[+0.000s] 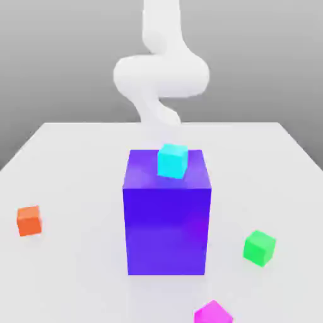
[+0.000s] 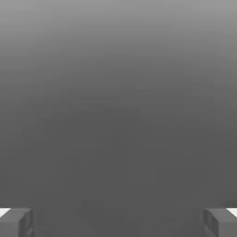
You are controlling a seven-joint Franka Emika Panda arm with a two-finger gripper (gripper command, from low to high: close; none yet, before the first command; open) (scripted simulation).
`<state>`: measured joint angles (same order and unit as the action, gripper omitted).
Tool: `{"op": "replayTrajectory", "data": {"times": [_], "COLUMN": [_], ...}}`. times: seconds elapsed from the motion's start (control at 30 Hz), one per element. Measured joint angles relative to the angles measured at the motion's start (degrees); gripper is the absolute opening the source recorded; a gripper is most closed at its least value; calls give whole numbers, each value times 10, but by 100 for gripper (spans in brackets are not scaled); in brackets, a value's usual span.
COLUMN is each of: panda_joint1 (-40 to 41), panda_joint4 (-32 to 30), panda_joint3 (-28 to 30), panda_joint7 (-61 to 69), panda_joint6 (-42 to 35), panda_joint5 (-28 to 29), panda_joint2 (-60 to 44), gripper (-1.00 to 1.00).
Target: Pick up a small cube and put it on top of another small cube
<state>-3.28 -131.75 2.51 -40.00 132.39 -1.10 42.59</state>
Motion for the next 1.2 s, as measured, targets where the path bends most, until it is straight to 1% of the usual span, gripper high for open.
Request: {"op": "replayTrajectory", "data": {"times": [0.47,0.57,0.83,1.03,1.2], "panda_joint1": [-167,-192,-243,-265,-271], "panda_joint4": [1,2,3,4,4], "panda_joint3": [134,154,189,195,190], "panda_joint7": [345,424,633,783,897], "panda_joint6": [35,42,59,73,89], "panda_joint5": [-86,-112,-180,-221,-241], "panda_joint2": [-181,-220,-327,-405,-465], "gripper": [0,0,0,0,0]}}
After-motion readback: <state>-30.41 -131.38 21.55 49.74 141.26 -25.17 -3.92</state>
